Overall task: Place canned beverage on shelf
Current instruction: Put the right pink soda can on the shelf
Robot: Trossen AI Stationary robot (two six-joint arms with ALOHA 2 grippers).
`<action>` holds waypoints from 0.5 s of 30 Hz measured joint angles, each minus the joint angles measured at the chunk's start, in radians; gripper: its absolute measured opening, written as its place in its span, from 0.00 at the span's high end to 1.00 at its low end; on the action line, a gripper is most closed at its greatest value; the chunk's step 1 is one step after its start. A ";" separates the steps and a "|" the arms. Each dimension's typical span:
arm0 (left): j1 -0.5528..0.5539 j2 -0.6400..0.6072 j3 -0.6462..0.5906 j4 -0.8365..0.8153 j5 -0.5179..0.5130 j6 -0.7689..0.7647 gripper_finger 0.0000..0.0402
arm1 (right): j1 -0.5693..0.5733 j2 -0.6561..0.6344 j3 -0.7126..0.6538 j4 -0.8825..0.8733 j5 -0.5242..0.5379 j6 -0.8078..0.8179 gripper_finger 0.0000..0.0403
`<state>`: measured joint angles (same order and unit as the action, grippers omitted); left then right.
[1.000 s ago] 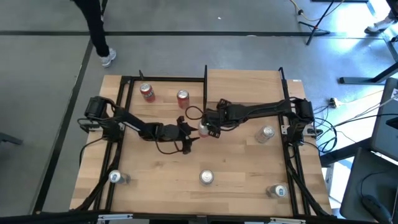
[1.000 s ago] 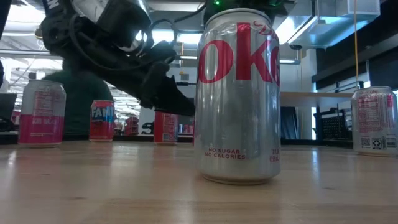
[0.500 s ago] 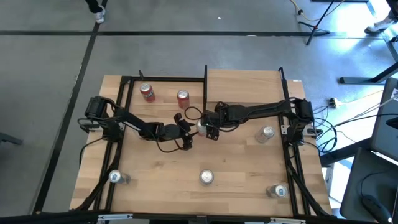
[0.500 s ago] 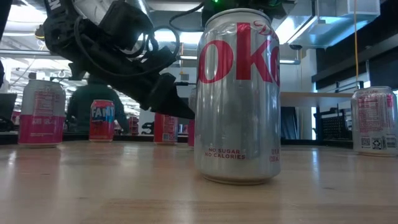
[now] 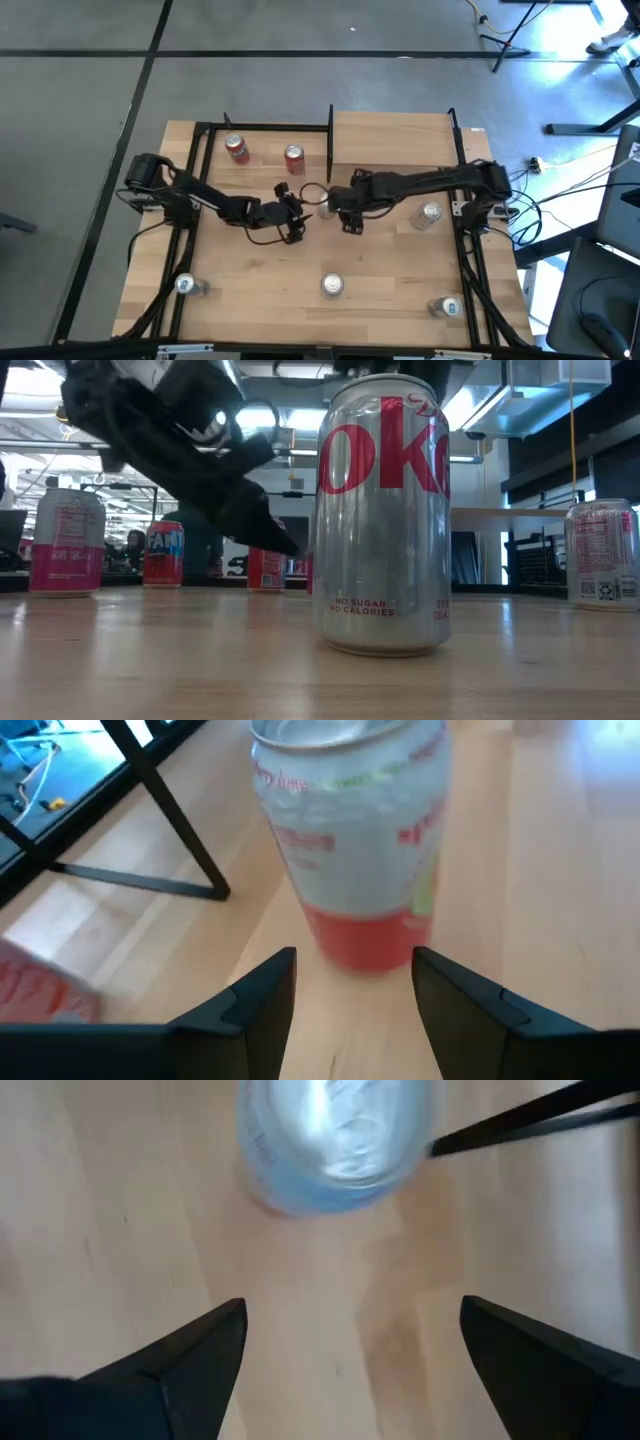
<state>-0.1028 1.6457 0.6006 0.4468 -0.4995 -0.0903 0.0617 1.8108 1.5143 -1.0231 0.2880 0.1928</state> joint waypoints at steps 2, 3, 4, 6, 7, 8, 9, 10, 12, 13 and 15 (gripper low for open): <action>-0.009 -0.059 0.000 -0.079 0.000 0.004 0.52 | -0.004 -0.057 0.006 0.004 0.012 -0.023 0.12; -0.013 -0.089 0.000 -0.118 0.000 0.003 0.52 | -0.012 -0.086 0.004 0.018 0.011 -0.048 0.12; -0.018 -0.120 0.000 -0.154 -0.001 -0.003 0.52 | -0.020 -0.117 -0.002 0.055 0.007 -0.073 0.12; -0.031 -0.174 0.000 -0.216 -0.001 -0.009 0.52 | -0.031 -0.169 -0.028 0.153 -0.013 -0.127 0.12; -0.039 -0.201 0.000 -0.248 -0.001 -0.009 0.52 | -0.032 -0.188 -0.040 0.197 -0.013 -0.150 0.12; -0.046 -0.224 0.000 -0.283 -0.001 -0.010 0.52 | -0.032 -0.203 -0.050 0.236 -0.013 -0.166 0.12; -0.053 -0.241 0.000 -0.306 -0.002 -0.010 0.52 | -0.032 -0.207 -0.056 0.269 -0.012 -0.171 0.12; -0.060 -0.258 0.000 -0.319 -0.005 -0.011 0.52 | -0.031 -0.207 -0.057 0.302 -0.007 -0.172 0.12; -0.073 -0.282 -0.007 -0.335 -0.009 -0.011 0.52 | -0.030 -0.204 -0.058 0.353 0.000 -0.162 0.12; -0.077 -0.288 -0.007 -0.332 -0.010 -0.011 0.52 | -0.030 -0.202 -0.058 0.370 0.001 -0.147 0.12; -0.084 -0.293 -0.010 -0.339 -0.011 -0.011 0.52 | -0.037 -0.185 -0.056 0.428 0.003 -0.141 0.12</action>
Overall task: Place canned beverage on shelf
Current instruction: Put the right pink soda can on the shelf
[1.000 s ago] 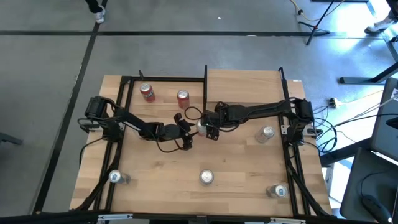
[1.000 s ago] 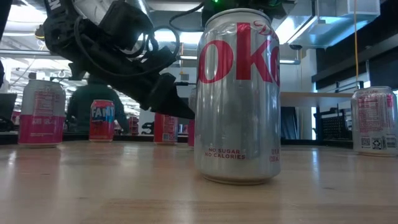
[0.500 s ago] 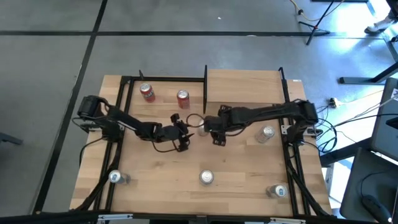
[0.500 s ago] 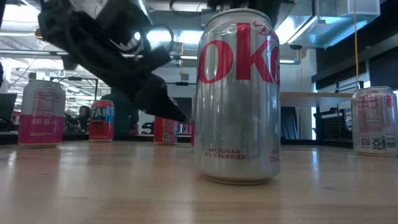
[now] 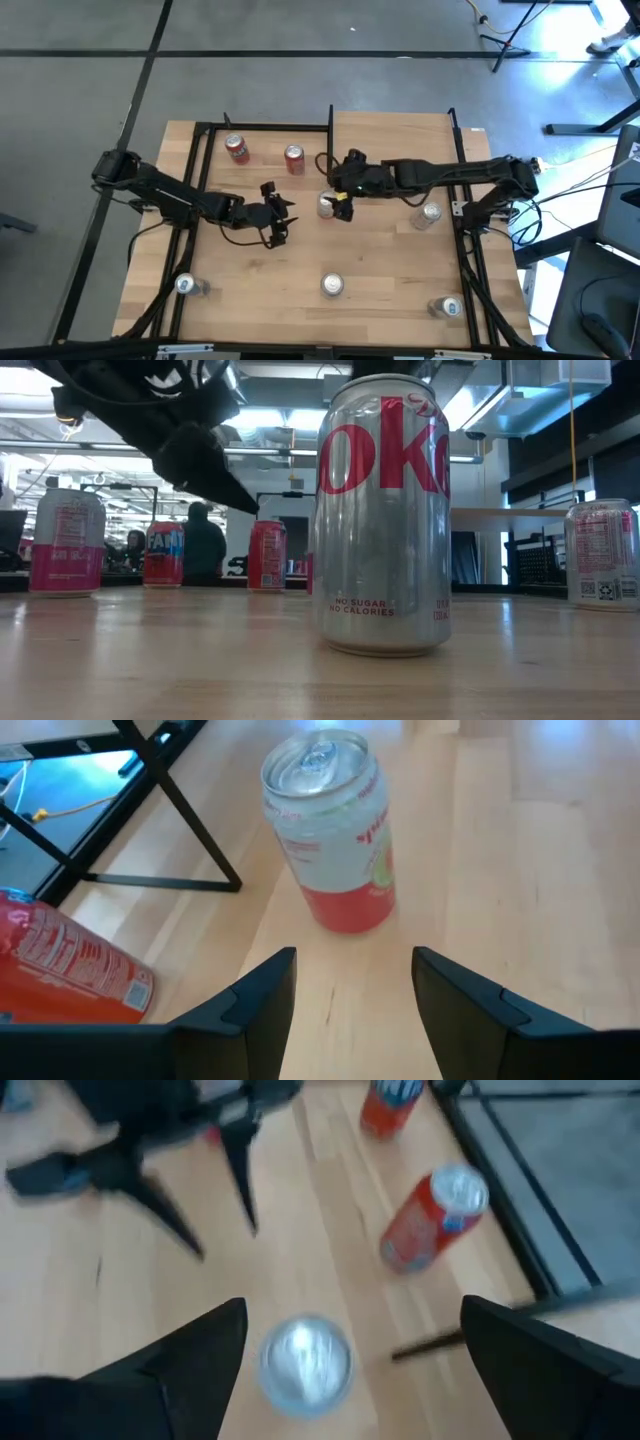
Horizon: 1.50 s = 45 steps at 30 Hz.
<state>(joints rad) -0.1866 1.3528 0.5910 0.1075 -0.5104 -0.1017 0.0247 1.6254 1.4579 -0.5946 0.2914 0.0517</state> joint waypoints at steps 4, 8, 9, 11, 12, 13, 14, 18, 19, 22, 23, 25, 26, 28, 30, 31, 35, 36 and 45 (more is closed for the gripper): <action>-0.007 0.000 -0.001 -0.001 -0.001 0.004 0.52 | -0.009 0.039 -0.003 -0.012 -0.018 -0.012 0.05; -0.005 0.000 -0.001 -0.003 -0.003 0.006 0.52 | -0.006 0.072 -0.002 -0.004 -0.032 -0.031 0.03; -0.005 0.000 -0.001 -0.001 -0.003 0.006 0.52 | -0.005 0.082 -0.002 -0.001 -0.032 -0.037 0.04; -0.005 0.000 -0.001 -0.003 -0.003 0.006 0.52 | -0.005 0.100 -0.002 0.008 -0.035 -0.052 0.04; -0.006 0.000 -0.001 -0.003 -0.002 0.004 0.52 | -0.006 0.107 -0.002 0.013 -0.039 -0.054 0.04; -0.007 0.000 -0.001 -0.003 -0.002 0.002 0.52 | -0.006 0.115 -0.002 0.011 -0.039 -0.054 0.03; -0.010 0.000 -0.001 -0.002 -0.003 0.000 0.52 | -0.006 0.123 -0.002 0.011 -0.039 -0.054 0.02; -0.021 0.000 -0.001 -0.002 -0.002 -0.001 0.52 | -0.006 0.152 -0.002 0.009 -0.041 -0.055 0.02; -0.023 0.000 -0.001 -0.003 -0.002 -0.001 0.52 | -0.006 0.158 -0.002 0.008 -0.042 -0.055 0.02; -0.025 0.000 -0.001 -0.002 -0.001 -0.002 0.52 | -0.006 0.174 -0.002 0.007 -0.042 -0.055 0.01; -0.025 0.000 -0.001 -0.002 -0.002 -0.002 0.52 | -0.006 0.180 -0.002 0.005 -0.042 -0.055 0.01; -0.024 0.000 -0.001 -0.002 -0.001 -0.001 0.52 | -0.006 0.196 -0.002 -0.003 -0.041 -0.055 0.02; -0.024 0.000 -0.001 -0.002 -0.001 -0.001 0.52 | -0.006 0.202 -0.002 -0.003 -0.042 -0.054 0.02; -0.024 0.000 -0.001 -0.002 -0.001 -0.001 0.52 | -0.007 0.219 -0.002 -0.007 -0.043 -0.055 0.02; -0.024 0.000 -0.001 -0.002 -0.001 -0.001 0.52 | -0.007 0.233 -0.002 -0.008 -0.050 -0.058 0.02; -0.024 0.000 -0.001 -0.002 -0.001 -0.001 0.52 | -0.007 0.238 -0.002 -0.007 -0.049 -0.058 0.02; -0.024 0.000 -0.001 -0.002 -0.001 -0.001 0.52 | -0.005 0.240 -0.002 -0.001 -0.059 -0.059 0.02; -0.024 0.000 -0.001 -0.002 -0.001 -0.001 0.52 | -0.005 0.240 -0.002 -0.001 -0.066 -0.058 0.02; -0.024 0.001 -0.001 -0.002 -0.001 -0.002 0.52 | -0.028 0.291 -0.002 -0.054 -0.096 -0.049 0.02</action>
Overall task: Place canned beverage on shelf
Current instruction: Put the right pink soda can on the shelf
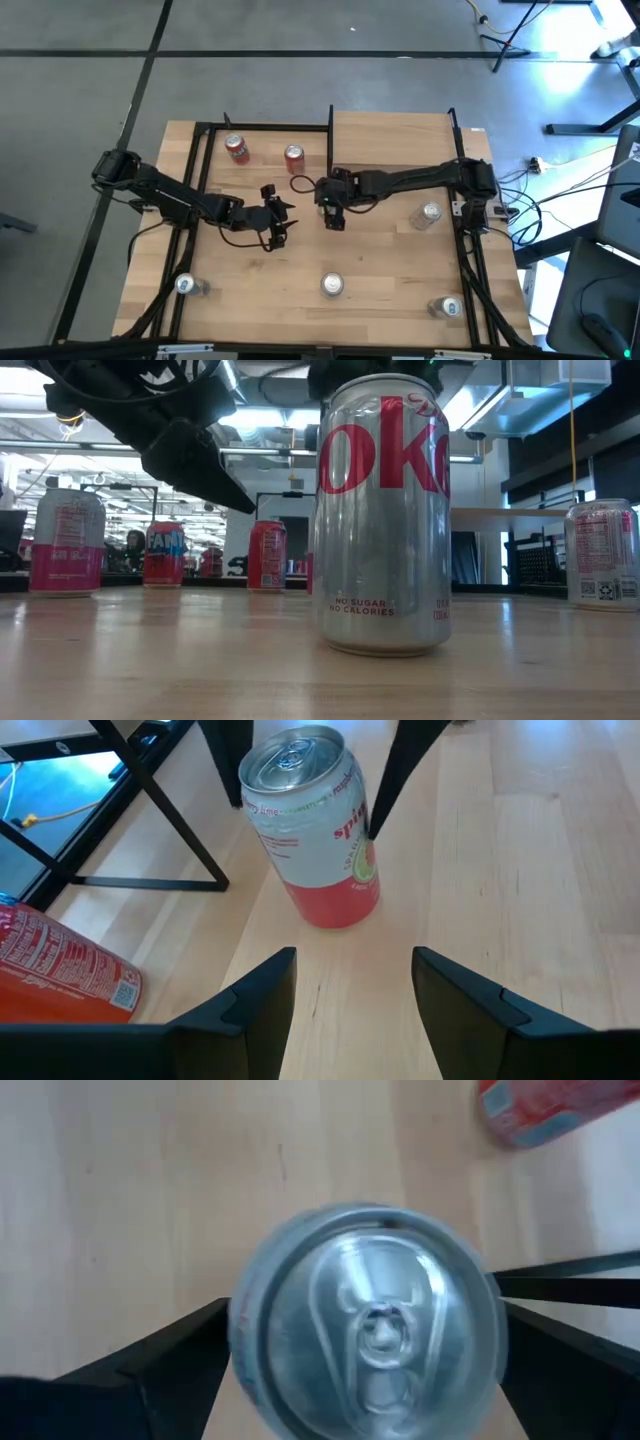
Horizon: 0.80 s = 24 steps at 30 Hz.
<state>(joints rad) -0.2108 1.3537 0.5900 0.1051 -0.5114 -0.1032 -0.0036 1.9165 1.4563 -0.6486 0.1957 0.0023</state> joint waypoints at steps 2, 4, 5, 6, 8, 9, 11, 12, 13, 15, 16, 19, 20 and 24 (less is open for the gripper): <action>0.000 0.000 0.000 0.000 0.000 0.000 0.52 | 0.002 0.008 0.000 0.014 -0.004 -0.005 0.02; 0.000 0.000 0.000 0.000 0.000 0.000 0.52 | 0.003 0.014 0.000 0.025 -0.005 -0.008 0.02; 0.000 0.000 0.000 0.000 0.000 0.000 0.52 | 0.004 0.014 0.000 0.022 -0.005 -0.009 0.03; 0.000 0.000 0.000 0.000 0.000 0.000 0.52 | 0.004 0.014 0.000 0.022 -0.006 -0.011 0.05; 0.000 0.000 0.000 0.000 0.000 0.000 0.52 | 0.004 0.014 0.000 0.021 -0.006 -0.014 0.10; 0.000 0.000 0.000 0.000 0.000 0.000 0.52 | 0.003 0.014 0.000 0.020 -0.007 -0.015 0.14; 0.000 0.000 0.000 0.000 0.000 0.000 0.52 | 0.003 0.011 0.000 0.019 -0.009 -0.027 0.23; 0.000 0.000 0.000 0.000 0.000 0.000 0.52 | 0.003 0.011 0.000 0.020 -0.009 -0.033 0.28; 0.000 0.000 0.000 0.000 0.000 0.000 0.52 | 0.003 0.010 0.000 0.020 -0.008 -0.037 0.32; 0.000 0.000 0.000 0.000 0.009 0.000 0.52 | 0.003 0.004 0.000 0.013 -0.012 -0.046 0.33; 0.000 0.000 0.000 0.000 0.018 0.000 0.52 | 0.003 0.000 0.000 0.003 -0.021 -0.054 0.33; 0.000 0.000 0.000 0.000 0.035 0.006 0.52 | 0.003 -0.034 -0.002 -0.016 -0.034 -0.060 0.33; -0.001 0.000 0.000 0.000 0.035 0.006 0.52 | 0.004 -0.055 -0.002 -0.022 -0.034 -0.060 0.33; 0.000 0.000 0.000 0.001 0.035 0.007 0.52 | 0.004 -0.148 0.000 -0.099 -0.033 -0.060 0.33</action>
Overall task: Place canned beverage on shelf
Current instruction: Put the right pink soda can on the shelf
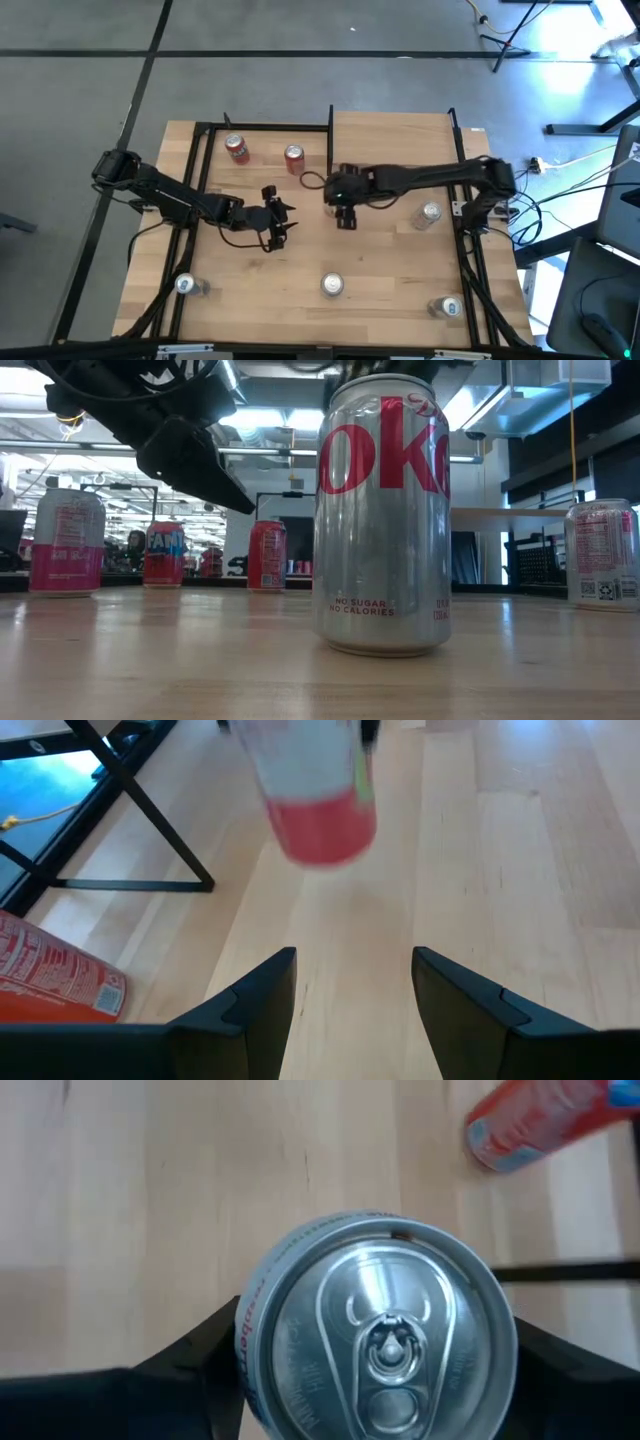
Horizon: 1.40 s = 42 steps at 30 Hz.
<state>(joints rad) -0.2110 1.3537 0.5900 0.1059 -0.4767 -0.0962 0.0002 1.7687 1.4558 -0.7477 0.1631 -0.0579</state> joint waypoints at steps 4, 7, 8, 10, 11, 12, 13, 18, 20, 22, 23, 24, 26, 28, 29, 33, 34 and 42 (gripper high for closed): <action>-0.010 0.000 0.000 0.001 0.020 -0.005 0.52 | -0.001 -0.097 0.016 -0.085 0.003 -0.005 0.33; -0.025 0.000 0.000 0.010 0.031 -0.007 0.52 | -0.001 -0.159 0.067 -0.144 0.027 -0.034 0.33; -0.030 0.000 0.000 0.013 0.031 -0.007 0.52 | -0.001 -0.173 0.083 -0.167 0.039 -0.048 0.33; -0.041 0.000 0.000 0.015 0.031 -0.007 0.52 | -0.012 -0.190 0.120 -0.202 0.064 -0.080 0.33; -0.045 0.000 0.000 0.015 0.031 -0.007 0.52 | -0.022 -0.195 0.140 -0.209 0.068 -0.093 0.33; -0.048 0.000 0.000 0.015 0.031 -0.007 0.52 | -0.037 -0.196 0.161 -0.220 0.066 -0.105 0.33; -0.053 0.000 0.000 0.015 0.031 -0.007 0.52 | -0.055 -0.196 0.183 -0.233 0.067 -0.118 0.33; -0.078 0.000 0.000 -0.010 0.032 -0.045 0.52 | -0.175 -0.196 0.233 -0.266 0.030 -0.202 0.33; -0.097 0.000 -0.002 -0.029 0.034 -0.085 0.52 | -0.236 -0.196 0.235 -0.268 -0.015 -0.243 0.33; -0.122 0.000 -0.016 -0.033 0.034 -0.121 0.52 | -0.309 -0.193 0.235 -0.267 -0.068 -0.288 0.33; -0.133 0.000 -0.025 -0.035 0.034 -0.135 0.52 | -0.343 -0.187 0.236 -0.266 -0.094 -0.308 0.33; -0.143 0.000 -0.034 -0.034 0.034 -0.143 0.52 | -0.378 -0.181 0.236 -0.265 -0.119 -0.326 0.33; -0.159 0.000 -0.051 -0.017 0.033 -0.164 0.52 | -0.439 -0.170 0.235 -0.260 -0.154 -0.365 0.33; -0.170 0.000 -0.067 0.004 0.026 -0.189 0.52 | -0.488 -0.167 0.235 -0.225 -0.187 -0.414 0.33; -0.171 0.000 -0.073 0.012 0.023 -0.199 0.52 | -0.510 -0.167 0.235 -0.197 -0.207 -0.428 0.33; -0.170 0.000 -0.077 0.031 0.018 -0.249 0.52 | -0.566 -0.119 0.296 -0.199 -0.265 -0.457 0.33; -0.170 0.000 -0.077 0.031 0.018 -0.263 0.52 | -0.575 -0.096 0.324 -0.222 -0.272 -0.463 0.33; -0.186 0.000 -0.077 0.031 0.017 -0.320 0.52 | -0.585 0.127 0.607 -0.374 -0.261 -0.501 0.33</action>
<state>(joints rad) -0.3967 1.3540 0.5129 0.1364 -0.4599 -0.4158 -0.5848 1.8954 2.0626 -1.1221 -0.0983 -0.5589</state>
